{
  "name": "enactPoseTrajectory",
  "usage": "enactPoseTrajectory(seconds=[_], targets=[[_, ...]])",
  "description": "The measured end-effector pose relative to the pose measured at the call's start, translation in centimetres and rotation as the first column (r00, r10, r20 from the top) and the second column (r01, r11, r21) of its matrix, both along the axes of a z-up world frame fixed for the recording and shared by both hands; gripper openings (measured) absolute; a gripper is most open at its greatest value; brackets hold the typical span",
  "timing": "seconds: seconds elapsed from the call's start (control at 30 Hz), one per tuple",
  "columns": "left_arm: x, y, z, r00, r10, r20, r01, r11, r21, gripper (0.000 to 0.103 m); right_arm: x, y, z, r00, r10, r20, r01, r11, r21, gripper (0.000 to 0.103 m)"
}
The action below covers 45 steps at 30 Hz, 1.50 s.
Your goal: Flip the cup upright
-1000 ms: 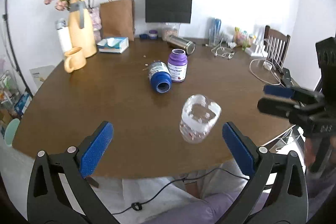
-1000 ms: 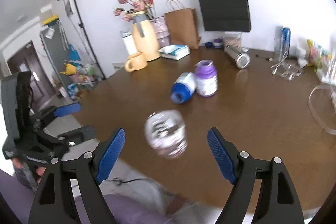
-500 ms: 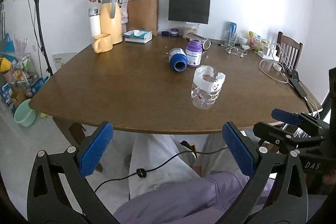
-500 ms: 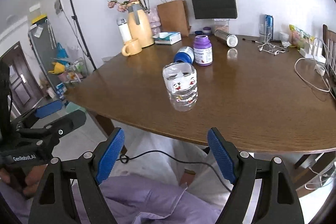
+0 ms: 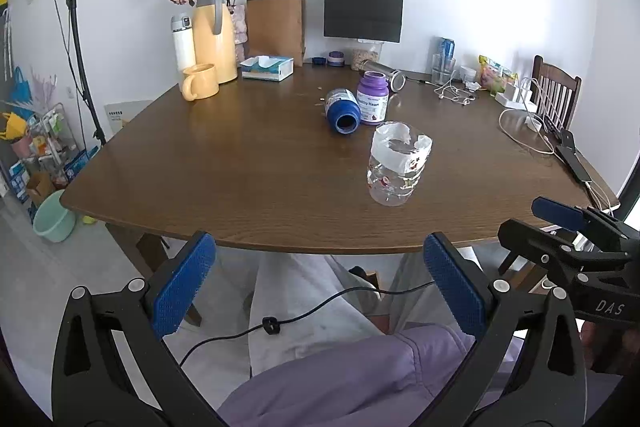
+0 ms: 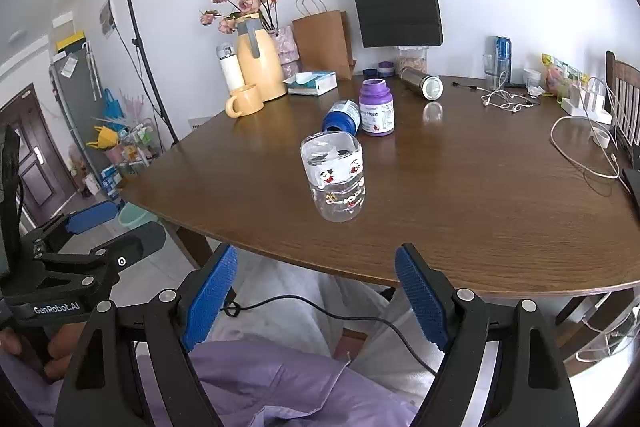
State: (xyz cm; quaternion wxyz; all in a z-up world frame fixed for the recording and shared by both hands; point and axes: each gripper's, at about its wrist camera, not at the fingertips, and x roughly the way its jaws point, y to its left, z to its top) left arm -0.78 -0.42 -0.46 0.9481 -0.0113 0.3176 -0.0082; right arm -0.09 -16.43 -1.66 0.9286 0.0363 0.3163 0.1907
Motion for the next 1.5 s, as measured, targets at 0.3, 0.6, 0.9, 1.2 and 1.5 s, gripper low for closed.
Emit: enactPoseTrajectory(seconds=[0.3,0.6,0.9,1.2,1.5], targets=[[-0.12,-0.15,0.05,1.0,0.001,0.005,-0.001,1.0,0.002,0.103,-0.01,0.01,0.04,1.0,0.0,0.002,0.0,1.0,-0.001,0.085],[-0.14,-0.17,0.05,1.0,0.001,0.005,-0.001,1.0,0.004,0.103,-0.06,-0.03,0.28,1.0,-0.002,0.008,0.002,1.0,0.0,0.085],[-0.11,0.12,0.14,1.0,0.003,0.005,-0.003,1.0,0.005,0.103,-0.11,-0.09,0.36,1.0,-0.005,0.01,0.005,1.0,0.001,0.085],[-0.17,0.26,0.24,1.0,0.005,0.005,-0.005,1.0,0.009,0.103,-0.24,-0.22,0.58,1.0,-0.009,0.012,0.009,1.0,0.002,0.085],[-0.24,0.66,0.42,1.0,0.003,0.01,-0.003,1.0,0.013,0.103,-0.21,-0.21,0.58,1.0,-0.016,0.012,0.016,1.0,0.007,0.085]])
